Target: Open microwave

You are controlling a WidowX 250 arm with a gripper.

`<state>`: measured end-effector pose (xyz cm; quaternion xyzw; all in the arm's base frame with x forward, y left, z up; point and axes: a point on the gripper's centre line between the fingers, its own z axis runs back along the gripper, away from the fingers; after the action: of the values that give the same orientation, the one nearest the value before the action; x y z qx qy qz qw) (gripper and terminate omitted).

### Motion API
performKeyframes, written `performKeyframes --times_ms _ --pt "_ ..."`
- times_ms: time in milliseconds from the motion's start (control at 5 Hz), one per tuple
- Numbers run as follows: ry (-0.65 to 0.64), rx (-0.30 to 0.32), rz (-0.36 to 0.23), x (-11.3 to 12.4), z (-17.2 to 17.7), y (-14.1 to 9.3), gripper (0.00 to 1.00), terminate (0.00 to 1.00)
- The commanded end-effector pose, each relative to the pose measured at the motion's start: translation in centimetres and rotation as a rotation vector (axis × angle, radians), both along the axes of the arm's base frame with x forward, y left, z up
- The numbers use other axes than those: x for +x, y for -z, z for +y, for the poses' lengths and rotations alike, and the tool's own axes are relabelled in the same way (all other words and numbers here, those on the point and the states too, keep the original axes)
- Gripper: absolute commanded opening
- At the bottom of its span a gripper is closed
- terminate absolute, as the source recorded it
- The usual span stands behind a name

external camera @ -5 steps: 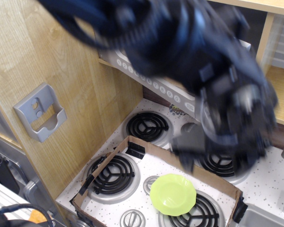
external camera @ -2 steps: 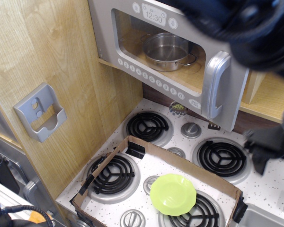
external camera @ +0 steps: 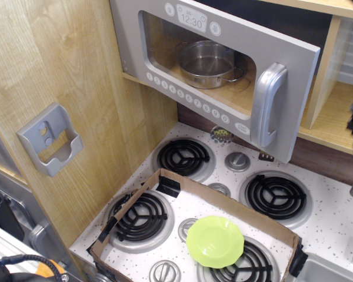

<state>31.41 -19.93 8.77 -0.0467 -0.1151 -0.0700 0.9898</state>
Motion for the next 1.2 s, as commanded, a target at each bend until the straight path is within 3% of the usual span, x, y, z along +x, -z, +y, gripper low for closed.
performKeyframes --times_ms 0,400,600,800,1000 --pt "0.109 -0.005 -0.119 3.1 1.9 -2.9 1.0 0.0" --pt "0.212 0.015 -0.145 4.9 4.2 -3.4 1.0 0.0" --pt "0.192 0.014 -0.143 4.5 5.3 -3.1 1.0 0.0" --pt "0.114 0.023 -0.125 3.1 6.6 -2.6 1.0 0.0" --pt "-0.004 0.022 -0.098 0.4 8.0 -1.9 1.0 0.0"
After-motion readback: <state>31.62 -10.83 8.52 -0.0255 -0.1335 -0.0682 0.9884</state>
